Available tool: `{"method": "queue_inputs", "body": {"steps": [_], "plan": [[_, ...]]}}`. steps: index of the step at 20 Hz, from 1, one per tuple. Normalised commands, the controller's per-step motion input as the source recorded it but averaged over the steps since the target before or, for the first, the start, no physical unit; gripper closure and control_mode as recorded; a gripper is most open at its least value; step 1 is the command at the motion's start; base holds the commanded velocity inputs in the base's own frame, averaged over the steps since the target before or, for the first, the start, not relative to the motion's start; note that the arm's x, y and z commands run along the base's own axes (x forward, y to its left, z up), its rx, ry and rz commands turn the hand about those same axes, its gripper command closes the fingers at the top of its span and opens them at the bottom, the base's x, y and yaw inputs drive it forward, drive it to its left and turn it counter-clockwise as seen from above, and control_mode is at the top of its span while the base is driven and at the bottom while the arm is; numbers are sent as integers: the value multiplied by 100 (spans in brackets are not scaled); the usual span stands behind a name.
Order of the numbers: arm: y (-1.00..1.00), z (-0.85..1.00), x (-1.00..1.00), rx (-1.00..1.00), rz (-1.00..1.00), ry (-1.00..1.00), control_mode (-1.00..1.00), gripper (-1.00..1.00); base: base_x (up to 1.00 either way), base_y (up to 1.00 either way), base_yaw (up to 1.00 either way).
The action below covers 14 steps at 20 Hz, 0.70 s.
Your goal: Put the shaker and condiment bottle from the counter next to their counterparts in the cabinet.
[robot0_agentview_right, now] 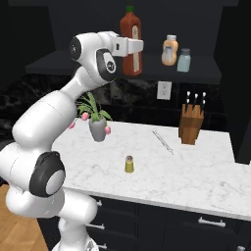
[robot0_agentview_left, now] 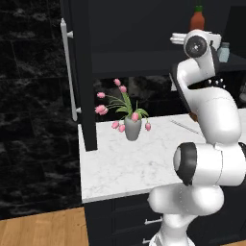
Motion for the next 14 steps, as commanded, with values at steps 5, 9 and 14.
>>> {"method": "queue_inputs", "body": {"steps": [5, 9, 14], "plan": [[-25, -12, 54, 0, 0, 0, -100, 100, 0, 0, 0], [-18, -6, 41, 0, 0, 0, -100, 100, 0, 0, 0], [-12, 0, 15, 4, 0, 2, -100, 100, 0, 0, 0]]}}
